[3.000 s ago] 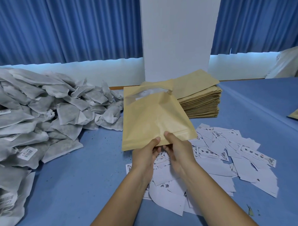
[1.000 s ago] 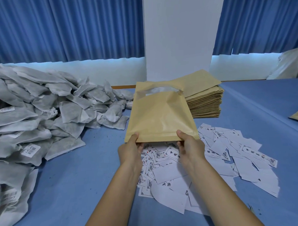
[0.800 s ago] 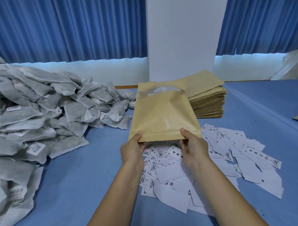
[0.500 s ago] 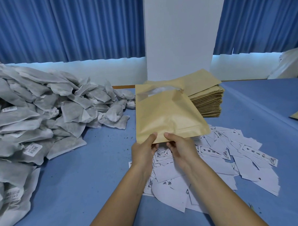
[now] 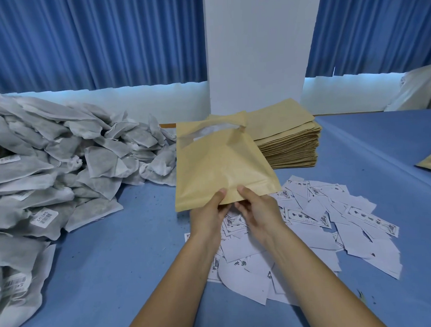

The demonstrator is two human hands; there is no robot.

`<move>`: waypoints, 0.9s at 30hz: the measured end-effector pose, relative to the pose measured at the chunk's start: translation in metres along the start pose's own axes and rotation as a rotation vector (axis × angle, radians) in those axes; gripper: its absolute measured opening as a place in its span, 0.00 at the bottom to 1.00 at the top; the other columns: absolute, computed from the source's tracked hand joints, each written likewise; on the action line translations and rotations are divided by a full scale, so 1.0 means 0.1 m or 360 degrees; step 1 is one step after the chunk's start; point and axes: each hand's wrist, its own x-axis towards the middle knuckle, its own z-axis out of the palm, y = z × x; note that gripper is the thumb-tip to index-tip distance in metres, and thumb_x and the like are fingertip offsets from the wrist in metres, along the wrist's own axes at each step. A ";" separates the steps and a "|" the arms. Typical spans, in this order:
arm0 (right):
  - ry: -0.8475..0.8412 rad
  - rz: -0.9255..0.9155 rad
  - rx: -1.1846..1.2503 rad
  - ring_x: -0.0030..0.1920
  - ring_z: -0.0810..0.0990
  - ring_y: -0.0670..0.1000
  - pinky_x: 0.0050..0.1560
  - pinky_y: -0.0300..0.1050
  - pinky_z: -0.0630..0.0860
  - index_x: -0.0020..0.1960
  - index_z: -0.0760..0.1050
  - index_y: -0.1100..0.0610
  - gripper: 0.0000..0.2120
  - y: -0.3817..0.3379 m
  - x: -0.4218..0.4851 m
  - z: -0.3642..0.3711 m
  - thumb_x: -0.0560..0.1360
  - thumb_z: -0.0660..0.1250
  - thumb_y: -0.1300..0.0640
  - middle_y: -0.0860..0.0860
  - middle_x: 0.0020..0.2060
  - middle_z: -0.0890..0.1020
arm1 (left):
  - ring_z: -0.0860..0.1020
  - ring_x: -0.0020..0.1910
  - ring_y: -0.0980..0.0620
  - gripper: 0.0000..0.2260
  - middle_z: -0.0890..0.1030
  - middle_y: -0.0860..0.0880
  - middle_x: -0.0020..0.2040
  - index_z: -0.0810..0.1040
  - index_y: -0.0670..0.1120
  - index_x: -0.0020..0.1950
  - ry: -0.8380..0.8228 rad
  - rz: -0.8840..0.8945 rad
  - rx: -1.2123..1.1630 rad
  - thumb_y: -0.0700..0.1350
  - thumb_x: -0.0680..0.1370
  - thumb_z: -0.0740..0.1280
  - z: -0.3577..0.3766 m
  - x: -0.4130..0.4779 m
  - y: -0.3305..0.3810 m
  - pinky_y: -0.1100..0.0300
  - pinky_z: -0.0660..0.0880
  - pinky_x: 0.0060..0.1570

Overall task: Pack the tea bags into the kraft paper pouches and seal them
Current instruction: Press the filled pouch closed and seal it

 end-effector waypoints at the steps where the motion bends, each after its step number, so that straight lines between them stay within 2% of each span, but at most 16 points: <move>1: 0.0047 -0.0019 0.0013 0.43 0.81 0.54 0.39 0.41 0.81 0.54 0.76 0.65 0.08 -0.02 0.01 -0.01 0.75 0.68 0.67 0.59 0.45 0.82 | 0.82 0.47 0.51 0.09 0.83 0.44 0.51 0.77 0.40 0.52 0.0027 0.0035 0.0022 0.32 0.74 0.69 -0.01 0.02 0.02 0.63 0.80 0.37; 3: 0.0143 -0.0083 -0.0048 0.41 0.79 0.58 0.49 0.53 0.80 0.53 0.75 0.65 0.07 -0.07 0.04 -0.03 0.75 0.67 0.66 0.62 0.46 0.80 | 0.83 0.46 0.51 0.09 0.83 0.46 0.51 0.77 0.41 0.51 0.0062 0.0069 0.0053 0.33 0.73 0.70 -0.03 0.04 0.05 0.61 0.80 0.39; 5: 0.0180 -0.0103 -0.0110 0.38 0.77 0.59 0.52 0.58 0.77 0.53 0.75 0.66 0.07 -0.10 0.04 -0.04 0.76 0.67 0.67 0.63 0.46 0.79 | 0.83 0.45 0.52 0.09 0.83 0.46 0.51 0.77 0.41 0.52 0.0059 0.0078 0.0039 0.34 0.73 0.71 -0.03 0.01 0.04 0.62 0.80 0.39; 8: 0.0137 -0.0112 -0.0187 0.35 0.78 0.56 0.43 0.48 0.81 0.52 0.76 0.66 0.06 -0.07 -0.01 -0.03 0.75 0.67 0.68 0.62 0.45 0.80 | 0.82 0.48 0.50 0.08 0.83 0.45 0.51 0.77 0.40 0.53 -0.0010 0.0027 0.0023 0.33 0.74 0.69 -0.03 -0.02 0.00 0.63 0.80 0.39; 11: 0.0119 -0.0188 -0.0291 0.31 0.81 0.50 0.30 0.36 0.78 0.48 0.77 0.66 0.04 -0.04 -0.03 -0.02 0.77 0.66 0.65 0.57 0.39 0.82 | 0.84 0.43 0.52 0.07 0.83 0.44 0.50 0.78 0.38 0.50 0.0004 0.0017 0.0056 0.32 0.73 0.70 -0.02 -0.03 0.02 0.64 0.80 0.38; 14: 0.0162 -0.0324 -0.0500 0.22 0.79 0.48 0.25 0.37 0.73 0.43 0.75 0.60 0.08 -0.03 -0.01 -0.01 0.80 0.61 0.61 0.55 0.31 0.80 | 0.84 0.43 0.50 0.07 0.83 0.42 0.49 0.78 0.36 0.49 0.0041 0.0016 0.0051 0.30 0.72 0.70 -0.02 -0.02 0.04 0.63 0.80 0.37; 16: 0.0181 -0.0397 -0.0632 0.21 0.78 0.49 0.29 0.42 0.74 0.43 0.74 0.60 0.09 -0.02 0.00 -0.01 0.80 0.60 0.62 0.55 0.31 0.80 | 0.83 0.46 0.48 0.07 0.83 0.41 0.51 0.78 0.36 0.50 0.0059 -0.0005 0.0060 0.31 0.73 0.69 -0.03 -0.02 0.04 0.62 0.80 0.38; 18: 0.0190 -0.0400 -0.0658 0.22 0.79 0.50 0.33 0.47 0.76 0.42 0.75 0.60 0.09 -0.03 0.02 -0.02 0.80 0.60 0.62 0.55 0.32 0.80 | 0.84 0.43 0.48 0.05 0.82 0.42 0.51 0.76 0.36 0.52 0.0102 0.0008 0.0030 0.34 0.76 0.66 -0.03 -0.01 0.04 0.62 0.80 0.37; 20: 0.0179 -0.0333 -0.0685 0.23 0.80 0.52 0.34 0.47 0.76 0.44 0.75 0.62 0.09 -0.04 0.05 -0.02 0.80 0.59 0.62 0.58 0.38 0.82 | 0.84 0.37 0.50 0.05 0.81 0.43 0.51 0.74 0.38 0.53 0.0161 0.0067 0.0067 0.37 0.79 0.62 -0.05 0.02 0.08 0.61 0.81 0.35; 23: 0.0135 -0.0256 -0.0603 0.25 0.81 0.56 0.34 0.48 0.78 0.48 0.71 0.63 0.10 -0.07 0.07 -0.03 0.82 0.53 0.61 0.65 0.46 0.80 | 0.84 0.41 0.48 0.03 0.80 0.44 0.52 0.74 0.41 0.50 0.0138 0.0174 0.0214 0.37 0.81 0.61 -0.06 0.09 0.15 0.63 0.79 0.34; 25: 0.0128 -0.0279 -0.0624 0.26 0.81 0.57 0.35 0.50 0.79 0.52 0.69 0.62 0.10 -0.12 0.04 -0.03 0.82 0.50 0.61 0.64 0.47 0.79 | 0.83 0.44 0.46 0.03 0.81 0.46 0.50 0.75 0.43 0.50 0.0176 0.0265 0.0435 0.40 0.81 0.62 -0.05 0.10 0.17 0.61 0.77 0.29; 27: 0.0135 -0.0313 -0.0651 0.24 0.80 0.55 0.27 0.44 0.77 0.55 0.70 0.60 0.12 -0.18 -0.02 -0.03 0.82 0.48 0.62 0.62 0.41 0.81 | 0.83 0.45 0.46 0.04 0.83 0.48 0.47 0.76 0.48 0.48 0.0202 0.0392 0.0669 0.45 0.80 0.63 -0.02 0.10 0.19 0.60 0.74 0.28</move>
